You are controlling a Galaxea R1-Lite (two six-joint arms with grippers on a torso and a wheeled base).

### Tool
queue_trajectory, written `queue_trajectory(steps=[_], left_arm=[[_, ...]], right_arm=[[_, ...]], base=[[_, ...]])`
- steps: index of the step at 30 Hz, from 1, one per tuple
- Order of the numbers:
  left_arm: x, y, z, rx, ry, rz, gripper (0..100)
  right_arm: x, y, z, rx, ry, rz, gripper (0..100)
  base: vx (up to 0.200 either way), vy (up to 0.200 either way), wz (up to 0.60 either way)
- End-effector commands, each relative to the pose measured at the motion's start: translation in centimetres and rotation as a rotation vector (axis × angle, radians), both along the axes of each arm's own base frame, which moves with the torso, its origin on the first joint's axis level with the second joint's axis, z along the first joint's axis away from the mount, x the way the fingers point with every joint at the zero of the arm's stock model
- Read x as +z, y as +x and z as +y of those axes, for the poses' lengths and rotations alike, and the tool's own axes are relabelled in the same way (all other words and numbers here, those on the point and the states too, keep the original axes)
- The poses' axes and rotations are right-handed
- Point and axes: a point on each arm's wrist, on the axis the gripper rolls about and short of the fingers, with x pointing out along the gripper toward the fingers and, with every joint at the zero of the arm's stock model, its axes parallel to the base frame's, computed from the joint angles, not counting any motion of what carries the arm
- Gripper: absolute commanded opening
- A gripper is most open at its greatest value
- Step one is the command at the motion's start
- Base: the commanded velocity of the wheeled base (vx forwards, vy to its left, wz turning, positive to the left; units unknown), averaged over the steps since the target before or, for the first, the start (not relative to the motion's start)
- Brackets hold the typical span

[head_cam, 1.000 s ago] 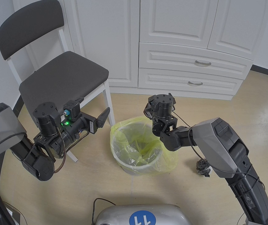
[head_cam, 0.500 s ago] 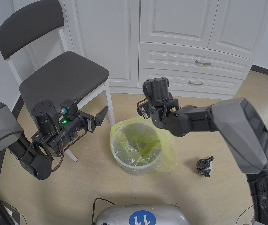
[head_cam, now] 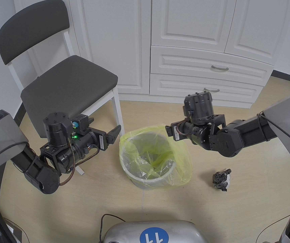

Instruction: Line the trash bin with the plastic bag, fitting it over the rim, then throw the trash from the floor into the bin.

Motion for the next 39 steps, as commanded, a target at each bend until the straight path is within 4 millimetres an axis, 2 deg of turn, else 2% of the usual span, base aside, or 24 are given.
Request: queue_trajectory(steps=[1,6,14,20,24,29,39], left_arm=[[-4.7,3.2,-3.8,0.076,-0.026,0.234,100],[-6.4,5.2,-5.2,0.145,-0.064,0.389,100],[-8.0,7.4,-6.5,0.211,-0.141,0.533,100],[-9.2,8.2,-6.6,0.225,-0.138,0.540,100],[-10.0,9.1,-6.3,0.276,-0.132,0.526,100],[-11.0,10.5,-4.8,0.346,-0.122,0.515,100],[-11.1,12.0,-2.9,0.393,-0.141,0.497,100]], right_arm=[[-8.5,1.7,-4.0,-0.089,0.116,-0.019,100],[-12.3,3.9,-3.9,-0.113,0.150,-0.025,100],[-15.4,6.3,-3.4,-0.136,0.172,-0.023,100],[-15.1,6.8,-3.7,-0.137,0.183,-0.036,100],[-16.0,6.9,-3.6,-0.128,0.187,-0.021,100],[-16.7,8.3,-3.6,-0.149,0.227,-0.044,100],[-17.1,10.5,-4.0,-0.183,0.292,-0.096,100]], base=[[0.000,0.000,0.00],[0.000,0.000,0.00],[0.000,0.000,0.00],[0.000,0.000,0.00],[0.000,0.000,0.00],[0.000,0.000,0.00],[0.000,0.000,0.00]])
